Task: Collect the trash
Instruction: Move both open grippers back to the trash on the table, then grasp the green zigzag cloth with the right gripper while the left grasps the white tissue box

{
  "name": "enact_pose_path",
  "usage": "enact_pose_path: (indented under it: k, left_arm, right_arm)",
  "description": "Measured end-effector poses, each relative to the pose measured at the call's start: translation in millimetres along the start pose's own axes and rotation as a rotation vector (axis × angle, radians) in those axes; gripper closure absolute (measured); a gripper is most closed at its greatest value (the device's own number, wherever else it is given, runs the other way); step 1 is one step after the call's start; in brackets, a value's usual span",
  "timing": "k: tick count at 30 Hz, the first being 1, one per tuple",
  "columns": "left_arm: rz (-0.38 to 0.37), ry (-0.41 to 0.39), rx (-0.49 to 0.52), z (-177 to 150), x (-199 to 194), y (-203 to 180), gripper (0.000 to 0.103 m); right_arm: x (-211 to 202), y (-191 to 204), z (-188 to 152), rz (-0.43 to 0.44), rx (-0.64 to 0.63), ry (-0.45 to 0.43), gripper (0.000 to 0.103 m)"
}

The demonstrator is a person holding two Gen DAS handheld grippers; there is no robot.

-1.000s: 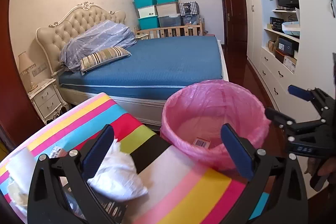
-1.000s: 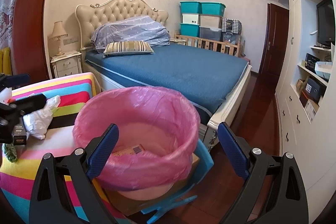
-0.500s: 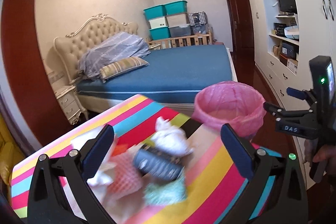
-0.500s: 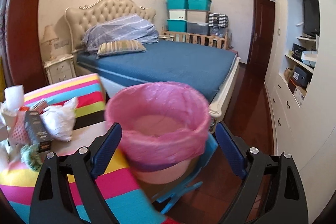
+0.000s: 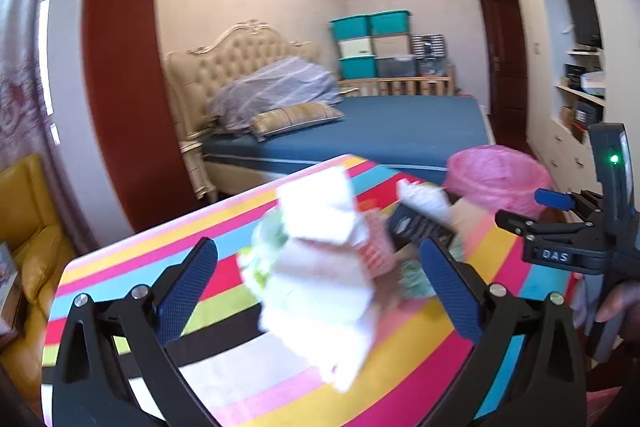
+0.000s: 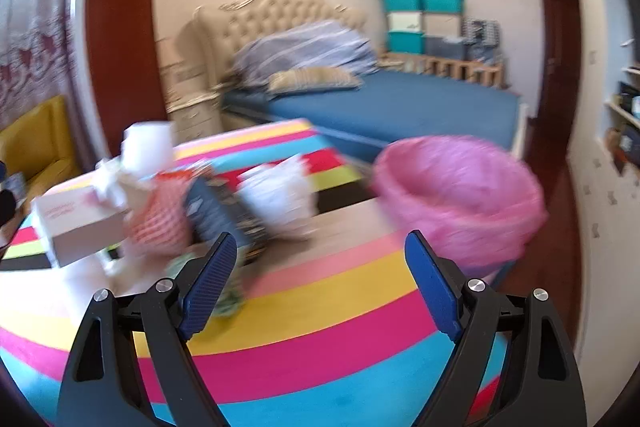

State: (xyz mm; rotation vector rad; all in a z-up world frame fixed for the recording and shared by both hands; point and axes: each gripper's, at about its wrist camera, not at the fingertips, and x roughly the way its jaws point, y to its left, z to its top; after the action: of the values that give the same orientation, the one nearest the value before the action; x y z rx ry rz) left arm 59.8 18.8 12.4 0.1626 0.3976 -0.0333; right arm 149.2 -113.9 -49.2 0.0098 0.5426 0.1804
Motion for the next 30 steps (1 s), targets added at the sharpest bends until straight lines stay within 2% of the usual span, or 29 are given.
enact_pose_path:
  k: [4, 8, 16, 19, 21, 24, 26, 30]
  left_arm:
    - [0.005, 0.044, -0.057, -18, 5, 18, 0.005]
    - [0.009, 0.060, -0.041, -26, 10, 22, 0.005]
    - [-0.046, 0.091, -0.080, -32, 24, 27, 0.005]
    - [-0.061, 0.100, -0.078, -32, 30, 23, 0.005]
    - [-0.066, 0.103, -0.072, -30, 35, 20, 0.005]
    - [-0.067, 0.106, -0.061, -27, 39, 15, 0.005]
    - [-0.065, 0.109, -0.053, -25, 43, 12, 0.005]
    - [-0.064, 0.116, -0.034, -23, 53, 6, 0.005]
  right_arm:
    - [9, 30, -5, 0.045, -0.083, 0.038, 0.022]
    - [23, 46, -11, 0.057, -0.127, 0.088, 0.022]
    - [54, 66, -12, 0.053, -0.185, 0.155, 0.025]
    - [63, 64, -13, 0.056, -0.190, 0.185, 0.034]
    - [65, 63, -13, 0.085, -0.190, 0.197, 0.056]
    - [57, 62, -15, 0.117, -0.193, 0.166, 0.072]
    - [51, 59, -16, 0.122, -0.190, 0.152, 0.075]
    - [37, 50, -18, 0.129, -0.171, 0.123, 0.076]
